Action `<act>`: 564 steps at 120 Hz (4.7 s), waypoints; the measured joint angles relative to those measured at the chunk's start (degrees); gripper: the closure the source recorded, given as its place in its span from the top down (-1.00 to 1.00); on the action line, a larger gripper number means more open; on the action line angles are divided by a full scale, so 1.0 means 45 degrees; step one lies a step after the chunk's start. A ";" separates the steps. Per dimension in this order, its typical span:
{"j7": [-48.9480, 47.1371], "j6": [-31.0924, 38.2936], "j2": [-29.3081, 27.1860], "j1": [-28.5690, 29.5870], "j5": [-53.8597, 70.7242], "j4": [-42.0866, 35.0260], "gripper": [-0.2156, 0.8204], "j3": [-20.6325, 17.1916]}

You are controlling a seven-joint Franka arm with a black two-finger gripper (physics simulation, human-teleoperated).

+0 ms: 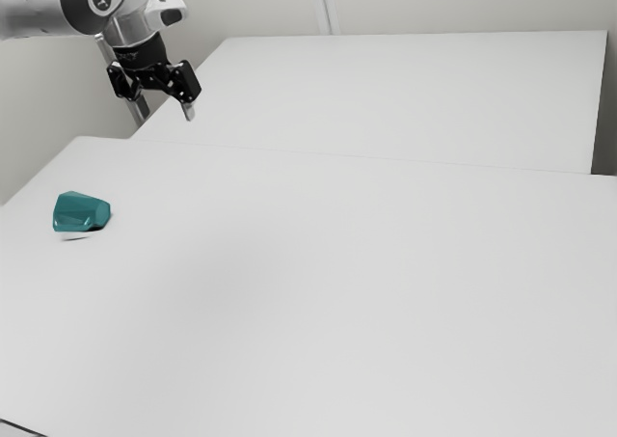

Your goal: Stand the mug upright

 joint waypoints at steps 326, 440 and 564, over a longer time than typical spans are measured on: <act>1.7331 0.3890 1.0554 1.2271 -0.9182 0.6323 0.58 -0.1755; 1.7727 0.2302 1.1664 1.4244 -1.1152 0.5924 0.47 -0.4136; 1.7775 0.0517 1.1440 1.4530 -1.1203 0.5987 -0.89 -0.4738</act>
